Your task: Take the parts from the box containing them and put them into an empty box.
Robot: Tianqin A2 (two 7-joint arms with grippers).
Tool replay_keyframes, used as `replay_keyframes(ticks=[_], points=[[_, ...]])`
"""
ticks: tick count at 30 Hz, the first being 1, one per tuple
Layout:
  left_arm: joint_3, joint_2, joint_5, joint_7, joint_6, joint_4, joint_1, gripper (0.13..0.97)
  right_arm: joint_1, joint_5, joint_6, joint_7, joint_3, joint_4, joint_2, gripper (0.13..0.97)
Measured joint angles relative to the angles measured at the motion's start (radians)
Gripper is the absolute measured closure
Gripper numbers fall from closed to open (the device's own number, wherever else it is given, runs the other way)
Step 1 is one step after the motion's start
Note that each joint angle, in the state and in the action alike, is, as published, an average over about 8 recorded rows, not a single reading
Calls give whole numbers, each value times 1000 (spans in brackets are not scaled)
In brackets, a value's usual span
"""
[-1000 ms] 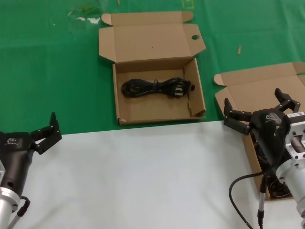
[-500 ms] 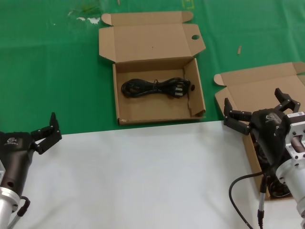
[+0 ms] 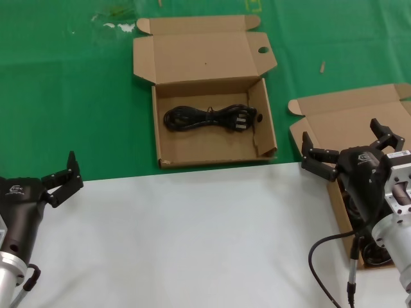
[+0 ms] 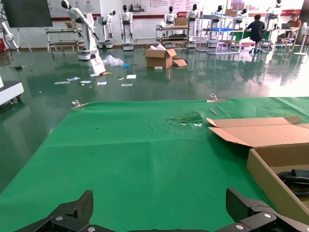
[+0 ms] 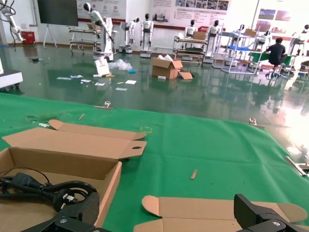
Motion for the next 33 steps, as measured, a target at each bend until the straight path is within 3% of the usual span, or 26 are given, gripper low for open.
replay_keyframes(ticks=[33], points=[[0, 0, 0, 0, 0, 0, 0, 132, 0, 0, 0, 0, 0, 0, 0, 129]])
